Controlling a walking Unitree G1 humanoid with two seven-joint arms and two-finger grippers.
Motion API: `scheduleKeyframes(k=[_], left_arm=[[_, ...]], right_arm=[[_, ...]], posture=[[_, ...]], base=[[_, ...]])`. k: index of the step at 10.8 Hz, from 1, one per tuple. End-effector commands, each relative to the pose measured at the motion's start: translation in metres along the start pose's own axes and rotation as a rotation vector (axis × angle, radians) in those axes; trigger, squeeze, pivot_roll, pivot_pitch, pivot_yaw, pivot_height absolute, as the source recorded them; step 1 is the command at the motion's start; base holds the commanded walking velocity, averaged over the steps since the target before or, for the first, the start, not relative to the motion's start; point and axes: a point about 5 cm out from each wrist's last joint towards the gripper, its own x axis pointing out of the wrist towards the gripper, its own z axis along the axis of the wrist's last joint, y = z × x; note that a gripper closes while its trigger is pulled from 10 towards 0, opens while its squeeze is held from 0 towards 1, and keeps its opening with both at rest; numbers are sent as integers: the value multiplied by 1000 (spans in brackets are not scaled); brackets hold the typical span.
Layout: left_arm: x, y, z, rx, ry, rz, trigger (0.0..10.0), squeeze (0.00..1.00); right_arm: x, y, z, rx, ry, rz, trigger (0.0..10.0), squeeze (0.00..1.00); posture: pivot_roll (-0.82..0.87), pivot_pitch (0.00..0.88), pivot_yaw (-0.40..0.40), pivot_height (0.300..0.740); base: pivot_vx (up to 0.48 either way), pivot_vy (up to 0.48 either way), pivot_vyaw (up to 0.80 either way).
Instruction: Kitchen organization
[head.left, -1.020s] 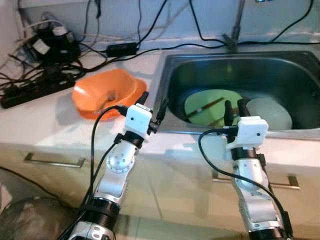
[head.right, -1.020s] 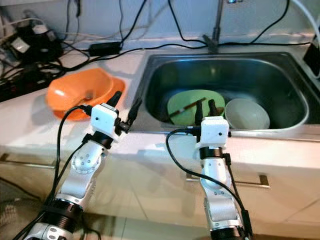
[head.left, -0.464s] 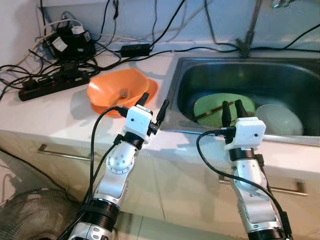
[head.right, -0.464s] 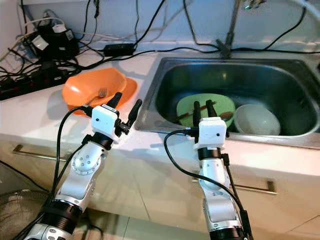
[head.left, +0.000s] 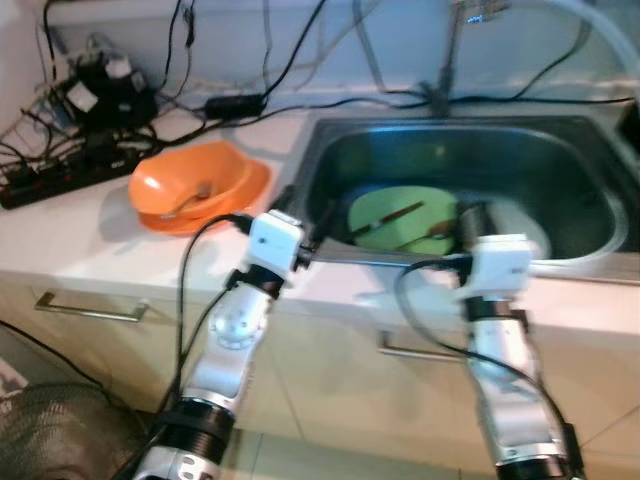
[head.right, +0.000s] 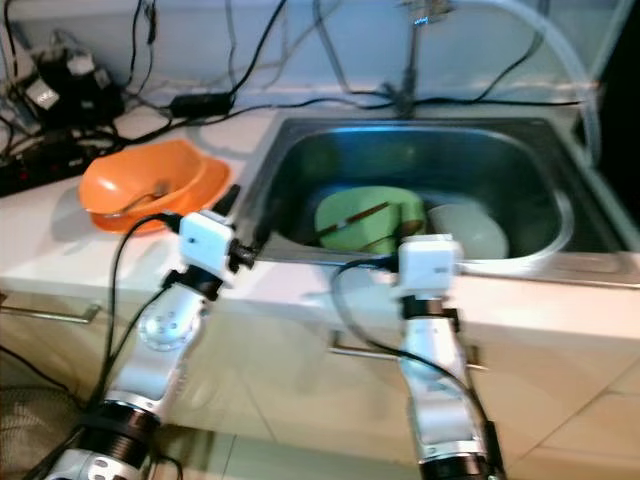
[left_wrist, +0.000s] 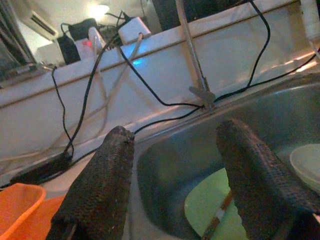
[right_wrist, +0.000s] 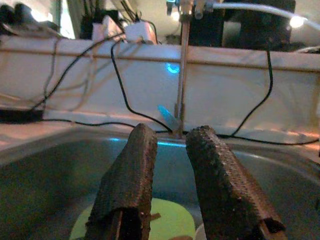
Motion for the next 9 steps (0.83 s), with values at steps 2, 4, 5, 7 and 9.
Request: scheduleKeyframes(k=[2,4,5,7,9], left_arm=[[0,-1,2,0,-9,0,10000,0],[0,-1,2,0,-9,0,10000,0],[0,-1,2,0,-9,0,10000,0],[0,-1,2,0,-9,0,10000,0],[-1,-2,4,-24,-22,9,10000,0]], right_arm=[[1,-2,1,-9,-1,-1,10000,0],[1,-2,1,-9,-1,-1,10000,0],[1,-2,1,-9,-1,-1,10000,0],[1,-2,1,-9,-1,-1,10000,0],[1,-4,-1,-20,1,0,10000,0]], posture=[[15,53,137,740],[15,53,137,740],[15,53,137,740],[15,53,137,740],[14,59,130,740]], base=[[0,-311,0],[0,-311,0],[0,-311,0],[0,-311,0],[-315,-283,0]])
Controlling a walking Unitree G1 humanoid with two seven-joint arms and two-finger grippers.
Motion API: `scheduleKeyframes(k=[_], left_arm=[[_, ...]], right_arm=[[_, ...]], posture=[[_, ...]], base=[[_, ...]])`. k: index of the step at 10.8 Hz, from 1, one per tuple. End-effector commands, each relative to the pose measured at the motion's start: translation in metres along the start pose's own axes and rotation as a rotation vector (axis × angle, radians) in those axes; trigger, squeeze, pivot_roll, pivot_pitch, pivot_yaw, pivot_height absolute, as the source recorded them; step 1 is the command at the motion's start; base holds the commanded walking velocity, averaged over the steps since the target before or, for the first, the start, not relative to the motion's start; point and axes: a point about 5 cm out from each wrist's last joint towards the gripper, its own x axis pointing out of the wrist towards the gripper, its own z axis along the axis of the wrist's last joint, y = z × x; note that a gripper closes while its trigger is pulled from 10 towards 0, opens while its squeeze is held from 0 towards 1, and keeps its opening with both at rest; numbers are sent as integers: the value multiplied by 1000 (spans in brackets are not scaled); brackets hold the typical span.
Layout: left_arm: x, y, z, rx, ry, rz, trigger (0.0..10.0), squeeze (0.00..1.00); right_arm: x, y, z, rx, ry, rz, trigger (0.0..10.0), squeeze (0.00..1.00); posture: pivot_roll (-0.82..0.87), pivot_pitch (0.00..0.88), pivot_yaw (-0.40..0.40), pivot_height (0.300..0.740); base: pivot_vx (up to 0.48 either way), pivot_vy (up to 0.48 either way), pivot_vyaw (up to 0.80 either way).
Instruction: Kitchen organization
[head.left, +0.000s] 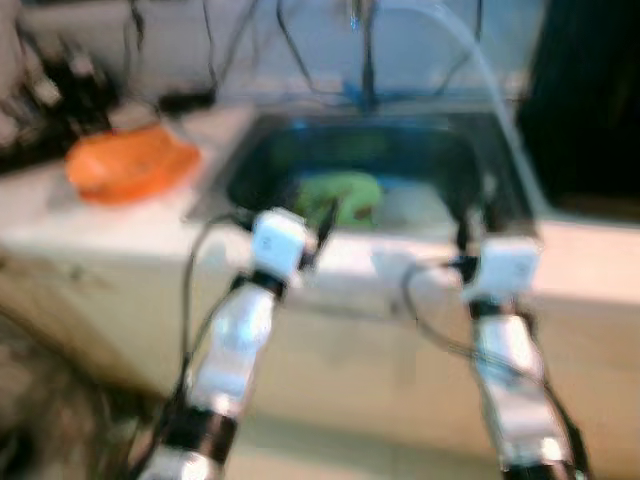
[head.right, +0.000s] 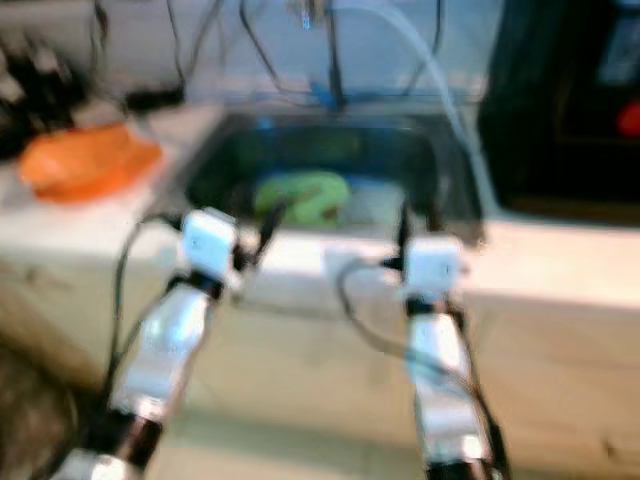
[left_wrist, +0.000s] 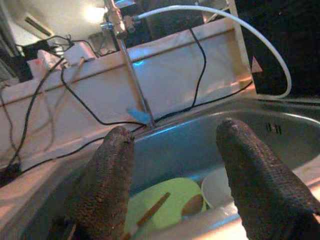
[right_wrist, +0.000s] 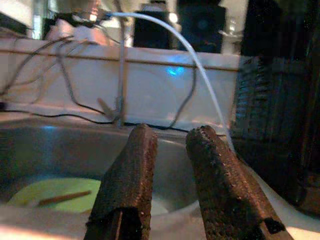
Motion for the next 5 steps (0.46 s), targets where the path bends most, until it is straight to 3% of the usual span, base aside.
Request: scheduleKeyframes(k=[1,2,5], left_arm=[[1,0,3,-7,-16,2,10000,0],[1,0,3,-10,-17,4,10000,0],[1,1,4,-17,-23,10,10000,0]], right_arm=[[1,-1,0,-6,2,-2,10000,0],[1,-1,0,-6,3,-1,10000,0],[1,-1,-1,-7,4,0,10000,0]], posture=[[14,59,130,740],[15,58,129,740],[14,59,128,740]], base=[[-315,-281,0],[-304,-244,0],[-293,0,0]])
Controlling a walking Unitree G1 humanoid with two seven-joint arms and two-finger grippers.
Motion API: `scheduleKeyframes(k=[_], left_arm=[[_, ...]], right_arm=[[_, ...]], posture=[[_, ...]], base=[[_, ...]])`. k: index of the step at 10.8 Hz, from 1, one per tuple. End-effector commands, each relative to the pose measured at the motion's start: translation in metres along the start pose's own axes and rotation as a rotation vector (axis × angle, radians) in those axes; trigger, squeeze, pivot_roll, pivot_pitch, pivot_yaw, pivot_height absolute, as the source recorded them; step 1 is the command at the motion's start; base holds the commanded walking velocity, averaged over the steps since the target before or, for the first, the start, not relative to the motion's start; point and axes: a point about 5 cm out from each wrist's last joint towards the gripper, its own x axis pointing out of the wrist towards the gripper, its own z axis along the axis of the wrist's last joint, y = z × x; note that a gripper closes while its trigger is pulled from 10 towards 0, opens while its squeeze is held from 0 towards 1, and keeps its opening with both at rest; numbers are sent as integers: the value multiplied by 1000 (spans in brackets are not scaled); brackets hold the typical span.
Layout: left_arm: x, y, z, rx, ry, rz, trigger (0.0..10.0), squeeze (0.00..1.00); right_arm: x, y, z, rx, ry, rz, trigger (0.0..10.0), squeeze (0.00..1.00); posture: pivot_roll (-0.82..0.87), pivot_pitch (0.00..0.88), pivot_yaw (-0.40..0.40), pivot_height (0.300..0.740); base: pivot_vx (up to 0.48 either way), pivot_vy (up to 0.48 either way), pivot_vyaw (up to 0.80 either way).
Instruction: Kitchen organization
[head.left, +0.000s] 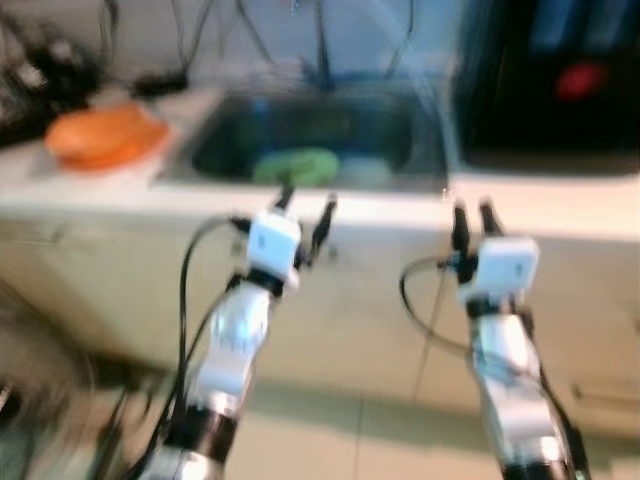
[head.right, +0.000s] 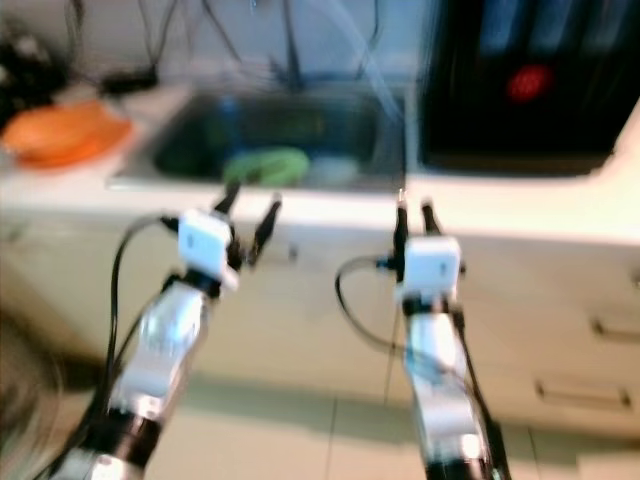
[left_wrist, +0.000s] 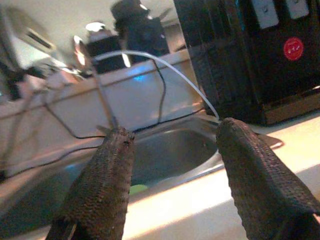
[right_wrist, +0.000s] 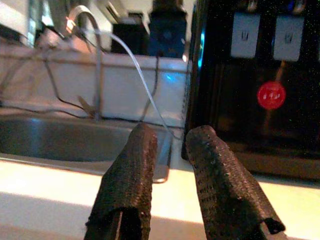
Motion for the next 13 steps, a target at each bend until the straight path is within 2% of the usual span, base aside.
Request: scheduleKeyframes(k=[1,2,3,4,5,6,7,8,9,11,12,13], left_arm=[[-2,3,-1,-3,7,15,10000,0],[-2,4,-3,-3,19,16,10000,0],[-4,5,-16,-70,98,25,10000,0],[-13,8,-37,-173,217,57,10000,0],[-19,10,-45,-203,253,69,10000,0],[-39,13,-70,-190,382,73,10000,0],[-61,7,-96,-202,540,23,10000,0],[-84,2,-116,-207,676,-8,10000,0],[-126,-5,-140,-219,896,-2,10000,0],[-168,-12,-154,-238,1058,16,10000,0],[-181,-13,-157,-251,1113,40,10000,0],[-196,-13,-160,-248,1175,67,10000,0]], right_arm=[[1,2,0,-2,3,10,10000,0],[1,2,-1,-2,5,12,10000,0],[1,2,-7,-7,36,16,10000,0],[-3,-4,-23,40,122,-15,10000,0],[-6,-7,-32,57,166,-23,10000,0],[-21,-14,-59,116,301,-32,10000,0],[-37,-15,-86,164,448,-18,10000,0],[-52,-17,-103,161,537,-11,10000,0],[-89,-18,-134,159,752,1,10000,0],[-148,-14,-162,171,1050,72,10000,0],[-170,-15,-168,144,1152,78,10000,0],[-185,-15,-170,141,1217,79,10000,0]], posture=[[14,59,128,740],[14,59,128,740],[12,55,128,740],[9,55,125,740],[9,55,124,740],[6,57,122,740],[7,57,122,740],[9,55,119,740],[0,50,118,740],[2,49,113,740],[10,48,111,740],[10,48,111,740]], base=[[0,0,0],[0,0,0],[0,0,0],[0,0,0],[0,0,0],[0,0,0],[0,0,0],[0,0,0],[0,0,0],[0,0,0],[0,0,0],[0,0,0]])
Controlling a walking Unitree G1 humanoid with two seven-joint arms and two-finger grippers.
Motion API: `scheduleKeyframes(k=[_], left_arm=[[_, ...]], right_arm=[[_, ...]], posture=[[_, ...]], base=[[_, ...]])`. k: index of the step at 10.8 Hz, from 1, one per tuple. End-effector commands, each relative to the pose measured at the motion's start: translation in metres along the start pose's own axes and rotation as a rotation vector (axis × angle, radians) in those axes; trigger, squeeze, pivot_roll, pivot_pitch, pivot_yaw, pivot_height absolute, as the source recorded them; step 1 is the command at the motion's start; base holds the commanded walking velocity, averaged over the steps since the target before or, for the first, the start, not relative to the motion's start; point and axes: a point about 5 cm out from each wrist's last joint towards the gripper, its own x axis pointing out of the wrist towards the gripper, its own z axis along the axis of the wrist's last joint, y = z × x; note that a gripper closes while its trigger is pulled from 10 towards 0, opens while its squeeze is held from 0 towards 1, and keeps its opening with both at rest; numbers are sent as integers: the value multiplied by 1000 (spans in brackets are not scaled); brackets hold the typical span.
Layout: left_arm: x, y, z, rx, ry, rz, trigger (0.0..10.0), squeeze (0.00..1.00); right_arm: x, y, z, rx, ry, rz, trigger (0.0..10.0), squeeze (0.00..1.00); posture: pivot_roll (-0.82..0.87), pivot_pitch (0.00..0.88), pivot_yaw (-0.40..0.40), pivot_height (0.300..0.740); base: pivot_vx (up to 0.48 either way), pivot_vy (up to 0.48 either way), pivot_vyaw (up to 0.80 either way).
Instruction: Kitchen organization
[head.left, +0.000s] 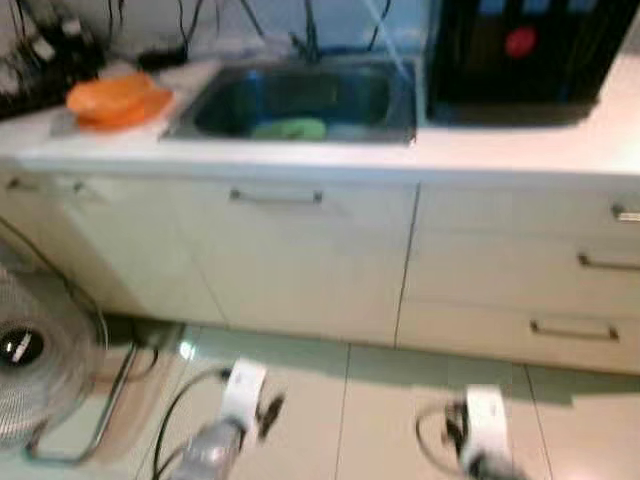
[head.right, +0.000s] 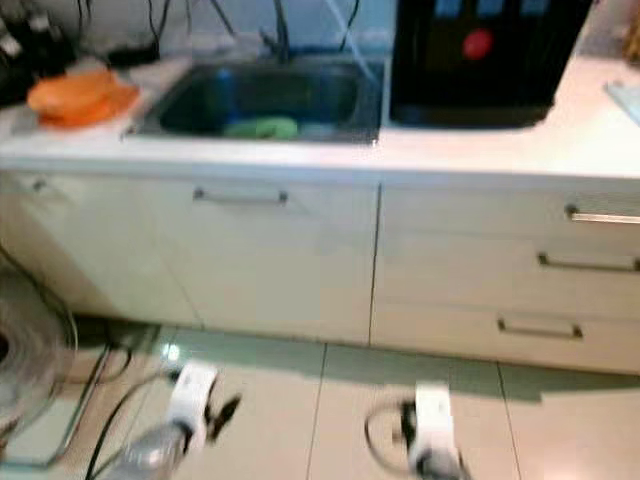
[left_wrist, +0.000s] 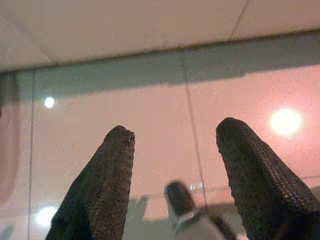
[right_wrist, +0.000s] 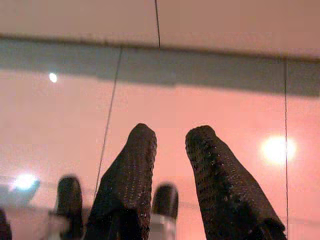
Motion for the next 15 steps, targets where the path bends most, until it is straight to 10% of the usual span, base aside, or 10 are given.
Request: scheduleKeyframes(k=[1,15], left_arm=[[-5,7,-14,-21,56,37,10000,0],[-13,5,-44,5,195,56,10000,0]], right_arm=[[-2,1,-10,-8,43,6,10000,0],[-3,16,-21,-72,116,91,10000,0]], posture=[[13,47,109,740],[19,21,113,740]], base=[[0,0,0],[185,0,-114]])
